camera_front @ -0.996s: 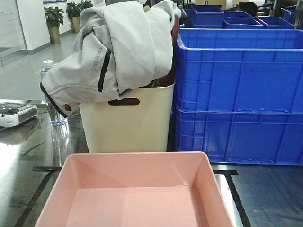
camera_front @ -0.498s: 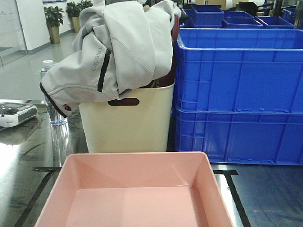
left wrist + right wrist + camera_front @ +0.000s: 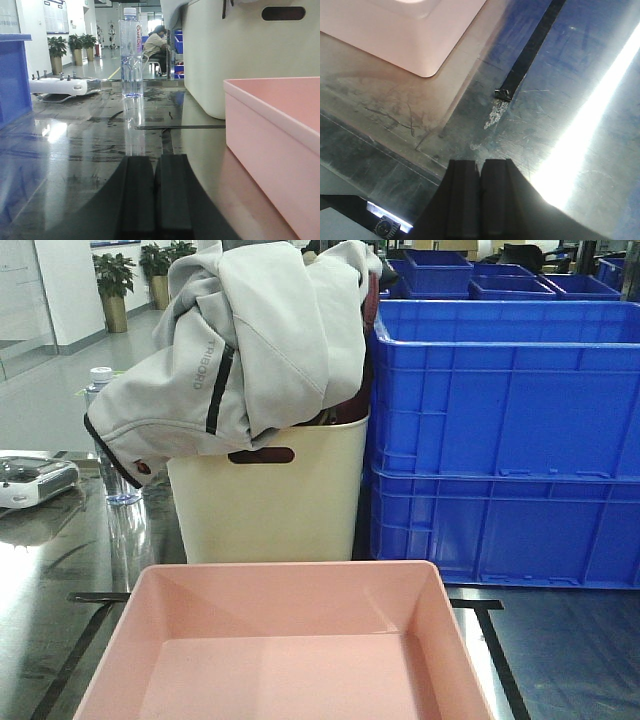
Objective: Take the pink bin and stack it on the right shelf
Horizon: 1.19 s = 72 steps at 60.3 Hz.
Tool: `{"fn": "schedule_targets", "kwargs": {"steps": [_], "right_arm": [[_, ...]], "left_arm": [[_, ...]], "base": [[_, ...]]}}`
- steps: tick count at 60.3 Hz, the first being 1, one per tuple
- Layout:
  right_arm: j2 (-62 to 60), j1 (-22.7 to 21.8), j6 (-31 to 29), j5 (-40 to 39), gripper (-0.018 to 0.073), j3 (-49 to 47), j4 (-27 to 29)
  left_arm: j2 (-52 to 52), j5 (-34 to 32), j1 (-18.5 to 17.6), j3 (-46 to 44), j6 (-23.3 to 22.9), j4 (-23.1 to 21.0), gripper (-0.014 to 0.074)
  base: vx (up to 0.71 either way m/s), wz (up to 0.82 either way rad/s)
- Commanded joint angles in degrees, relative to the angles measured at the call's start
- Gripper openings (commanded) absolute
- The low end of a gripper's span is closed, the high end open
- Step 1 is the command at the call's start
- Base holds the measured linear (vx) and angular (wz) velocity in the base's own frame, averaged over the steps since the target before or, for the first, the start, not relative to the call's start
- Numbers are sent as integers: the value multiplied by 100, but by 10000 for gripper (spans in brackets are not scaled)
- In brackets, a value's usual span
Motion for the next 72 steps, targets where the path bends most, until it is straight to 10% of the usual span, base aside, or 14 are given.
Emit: {"fn": "schedule_targets", "kwargs": {"steps": [1, 32, 55, 72], "right_arm": [[36, -22, -56, -343, -9, -142, -80], [-318, -368, -85, -502, -9, 124, -190], [-2280, -2678, -956, -4017, -9, 2472, 1049], [-2513, -2990, -1052, -5482, -9, 3320, 1078]], "left_arm": [[-112, -508, -56, 85, -63, -2, -6], [-112, -508, -56, 79, -63, -2, -6], [-112, -508, -56, 79, -63, -2, -6], [-112, -508, -56, 79, -63, -2, -6]], "base": [[0, 0], [0, 0], [0, 0], [0, 0]]}}
